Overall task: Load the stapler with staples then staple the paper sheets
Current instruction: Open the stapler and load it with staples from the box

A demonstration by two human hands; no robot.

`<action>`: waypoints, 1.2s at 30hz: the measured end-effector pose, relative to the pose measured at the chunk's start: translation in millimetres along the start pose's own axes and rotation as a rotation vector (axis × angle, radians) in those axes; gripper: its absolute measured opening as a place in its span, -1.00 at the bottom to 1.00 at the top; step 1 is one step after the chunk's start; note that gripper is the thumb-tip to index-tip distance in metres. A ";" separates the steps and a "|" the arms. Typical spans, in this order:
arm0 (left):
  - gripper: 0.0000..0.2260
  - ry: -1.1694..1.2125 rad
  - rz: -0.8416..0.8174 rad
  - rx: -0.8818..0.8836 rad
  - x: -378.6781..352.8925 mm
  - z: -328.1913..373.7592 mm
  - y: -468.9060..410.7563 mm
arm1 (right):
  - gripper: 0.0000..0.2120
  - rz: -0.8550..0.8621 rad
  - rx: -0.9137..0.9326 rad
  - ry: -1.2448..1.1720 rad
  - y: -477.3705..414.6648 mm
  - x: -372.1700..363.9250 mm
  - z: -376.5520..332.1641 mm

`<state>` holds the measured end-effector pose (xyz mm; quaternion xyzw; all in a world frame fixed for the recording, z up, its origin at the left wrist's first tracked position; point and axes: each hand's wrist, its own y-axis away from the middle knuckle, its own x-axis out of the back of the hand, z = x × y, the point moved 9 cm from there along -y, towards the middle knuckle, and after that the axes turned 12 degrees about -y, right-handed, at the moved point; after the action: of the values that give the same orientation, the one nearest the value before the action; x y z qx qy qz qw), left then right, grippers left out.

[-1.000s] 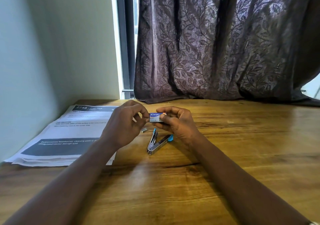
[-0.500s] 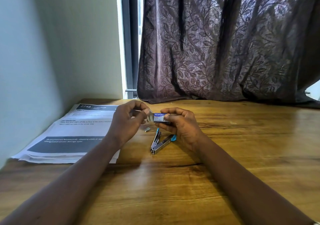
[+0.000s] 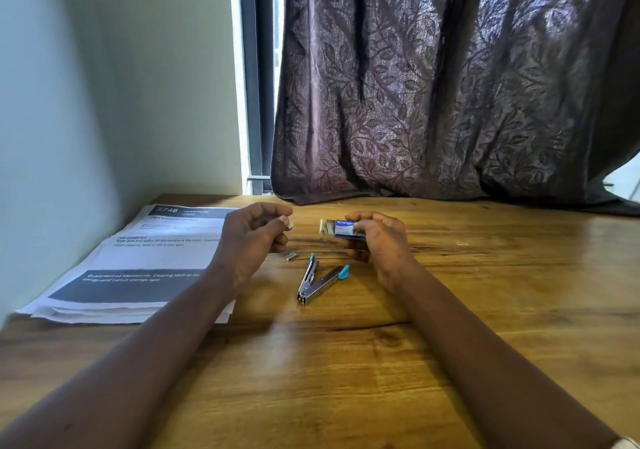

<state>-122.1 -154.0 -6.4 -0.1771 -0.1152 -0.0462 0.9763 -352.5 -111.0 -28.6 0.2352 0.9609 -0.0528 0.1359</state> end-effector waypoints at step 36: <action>-0.90 -0.807 -0.083 -0.194 -4.1 -0.6 1.8 | -0.80 -0.094 0.117 0.456 -6.7 1.8 -4.7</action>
<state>-125.7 -152.3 -8.5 -0.2675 -0.4907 -0.0230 0.8289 -358.3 -115.3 -24.4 0.2037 0.9719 -0.0599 -0.1012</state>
